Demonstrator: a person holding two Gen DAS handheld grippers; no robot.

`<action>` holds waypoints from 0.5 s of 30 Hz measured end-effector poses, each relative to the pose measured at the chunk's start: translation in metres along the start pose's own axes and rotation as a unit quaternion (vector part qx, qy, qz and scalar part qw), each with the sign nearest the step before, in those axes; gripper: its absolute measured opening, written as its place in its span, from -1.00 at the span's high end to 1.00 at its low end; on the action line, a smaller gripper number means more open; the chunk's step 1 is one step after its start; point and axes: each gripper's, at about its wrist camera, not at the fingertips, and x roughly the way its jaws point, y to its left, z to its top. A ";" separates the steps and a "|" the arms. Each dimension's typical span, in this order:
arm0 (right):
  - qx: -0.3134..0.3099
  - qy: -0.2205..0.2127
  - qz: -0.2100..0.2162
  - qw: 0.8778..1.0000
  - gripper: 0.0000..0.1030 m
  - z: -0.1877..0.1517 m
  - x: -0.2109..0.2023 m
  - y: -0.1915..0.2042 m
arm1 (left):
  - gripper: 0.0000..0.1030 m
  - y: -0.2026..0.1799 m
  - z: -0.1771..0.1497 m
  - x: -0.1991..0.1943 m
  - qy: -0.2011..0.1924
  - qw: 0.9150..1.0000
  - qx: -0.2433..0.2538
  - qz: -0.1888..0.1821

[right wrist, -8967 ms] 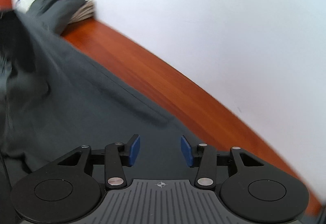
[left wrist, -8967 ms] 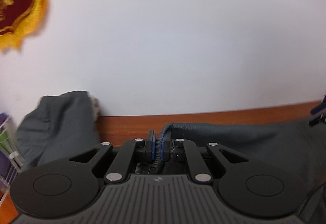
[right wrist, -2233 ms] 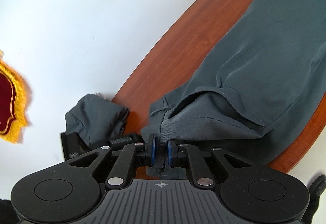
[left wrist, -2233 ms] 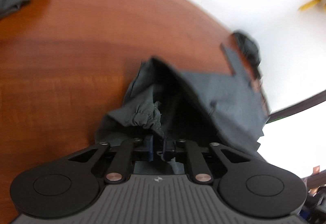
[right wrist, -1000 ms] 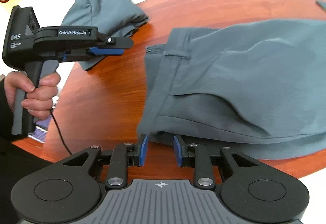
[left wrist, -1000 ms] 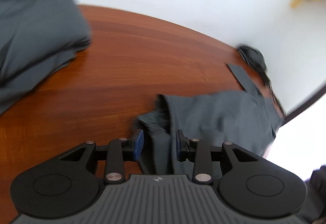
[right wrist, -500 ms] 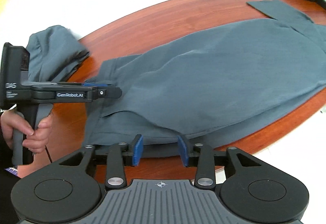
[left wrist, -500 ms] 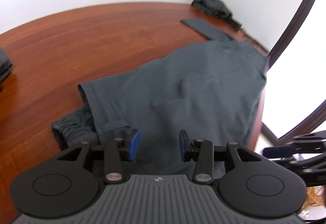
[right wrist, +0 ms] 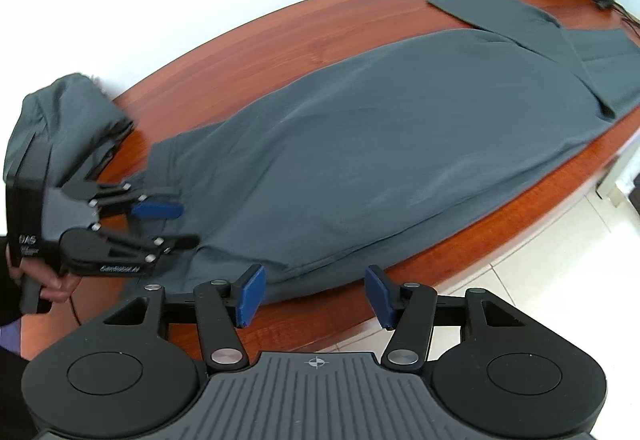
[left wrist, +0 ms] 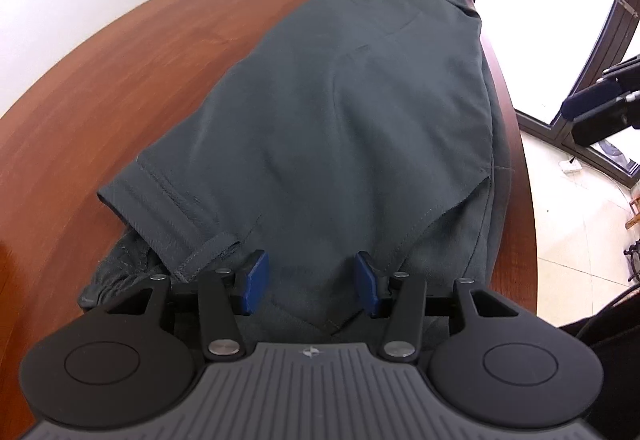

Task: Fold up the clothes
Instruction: 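Move the open right tool over the trousers toward the leg hem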

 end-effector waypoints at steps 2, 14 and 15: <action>0.007 -0.004 -0.005 1.000 -0.13 0.002 -0.003 -0.005 | -0.05 0.003 -0.006 -0.004 0.004 1.000 -0.008 0.004; 0.021 -0.028 -0.004 0.999 -0.15 0.015 -0.016 -0.038 | -0.08 0.027 -0.056 -0.052 0.057 0.993 -0.078 0.063; 0.018 -0.028 -0.002 0.999 -0.15 0.017 -0.017 -0.042 | -0.08 0.027 -0.059 -0.055 0.061 0.992 -0.083 0.068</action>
